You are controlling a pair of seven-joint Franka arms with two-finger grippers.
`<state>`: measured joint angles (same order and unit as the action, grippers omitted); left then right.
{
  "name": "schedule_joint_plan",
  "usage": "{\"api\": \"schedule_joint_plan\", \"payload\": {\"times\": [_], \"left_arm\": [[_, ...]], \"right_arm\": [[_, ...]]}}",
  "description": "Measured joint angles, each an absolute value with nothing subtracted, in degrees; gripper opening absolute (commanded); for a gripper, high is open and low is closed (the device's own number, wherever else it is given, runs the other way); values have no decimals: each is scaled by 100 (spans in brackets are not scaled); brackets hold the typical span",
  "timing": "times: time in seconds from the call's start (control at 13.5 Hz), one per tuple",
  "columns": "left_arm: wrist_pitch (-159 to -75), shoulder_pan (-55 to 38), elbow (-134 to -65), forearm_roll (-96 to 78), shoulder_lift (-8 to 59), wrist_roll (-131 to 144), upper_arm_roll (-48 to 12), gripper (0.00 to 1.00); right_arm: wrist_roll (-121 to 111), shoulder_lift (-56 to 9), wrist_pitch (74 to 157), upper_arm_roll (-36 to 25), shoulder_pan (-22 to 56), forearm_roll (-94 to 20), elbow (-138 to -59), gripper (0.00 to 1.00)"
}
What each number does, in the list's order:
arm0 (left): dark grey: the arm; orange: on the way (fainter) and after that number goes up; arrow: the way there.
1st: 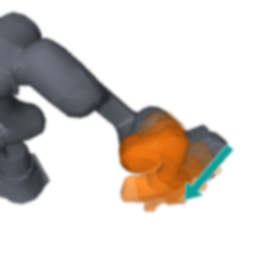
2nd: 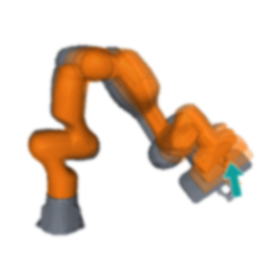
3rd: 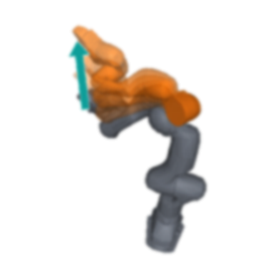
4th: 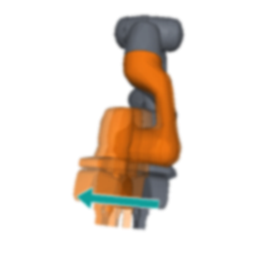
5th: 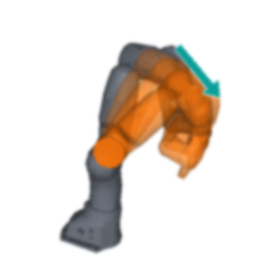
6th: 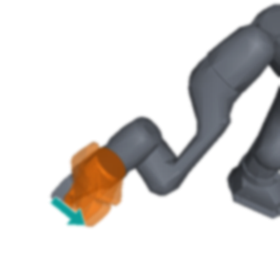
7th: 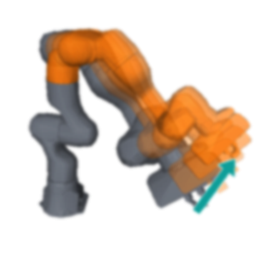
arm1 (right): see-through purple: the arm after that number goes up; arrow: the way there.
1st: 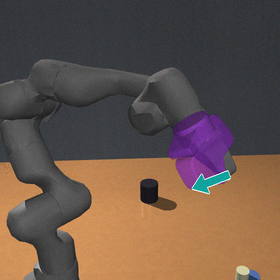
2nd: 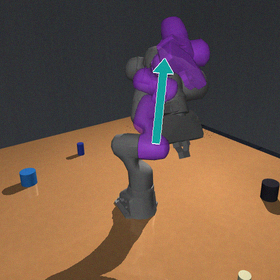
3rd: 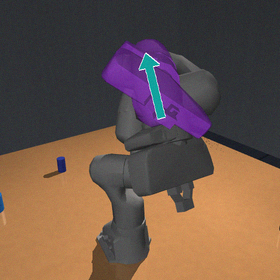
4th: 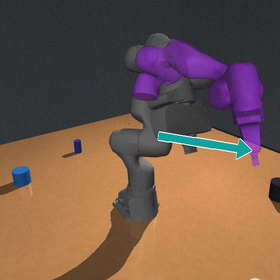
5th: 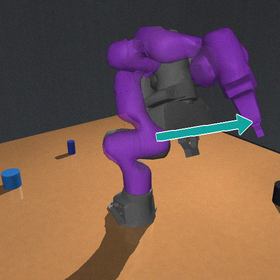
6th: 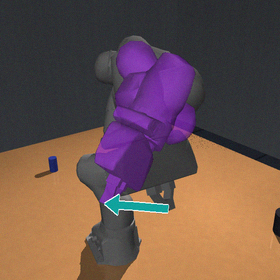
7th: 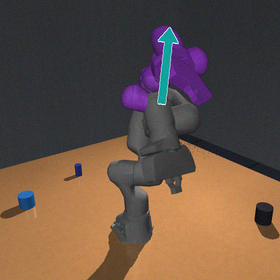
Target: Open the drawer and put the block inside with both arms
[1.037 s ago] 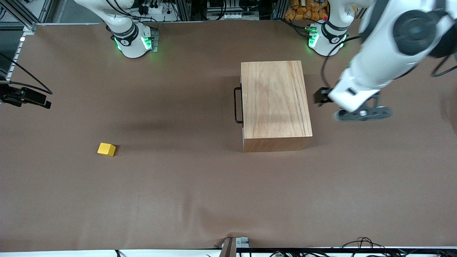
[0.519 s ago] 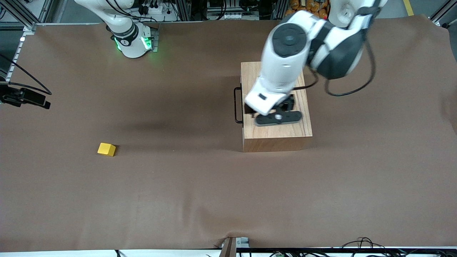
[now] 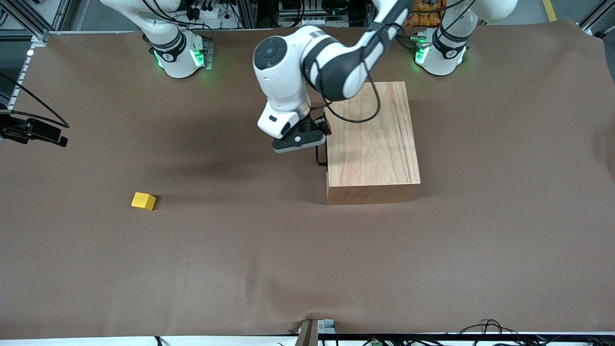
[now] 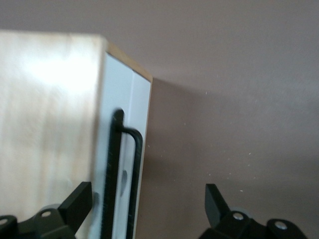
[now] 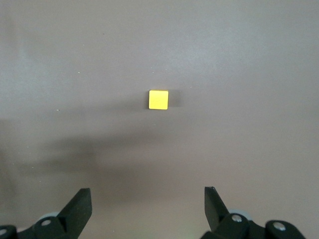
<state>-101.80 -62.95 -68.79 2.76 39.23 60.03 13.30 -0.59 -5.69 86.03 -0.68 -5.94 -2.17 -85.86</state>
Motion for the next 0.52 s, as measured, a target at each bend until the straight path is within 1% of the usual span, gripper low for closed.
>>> {"api": "schedule_joint_plan", "payload": {"times": [0.22,0.52], "left_arm": [[-10250,-6412,-6824,279,4243,6086,1359,100],[-10215,-6413,-6813,279,4364,6081,1342,100]], "right_arm": [[-59,-569,8603,-68,-594,-217,-8586,100],[-59,-569,8603,-68,-594,-217,-8586,100]]}}
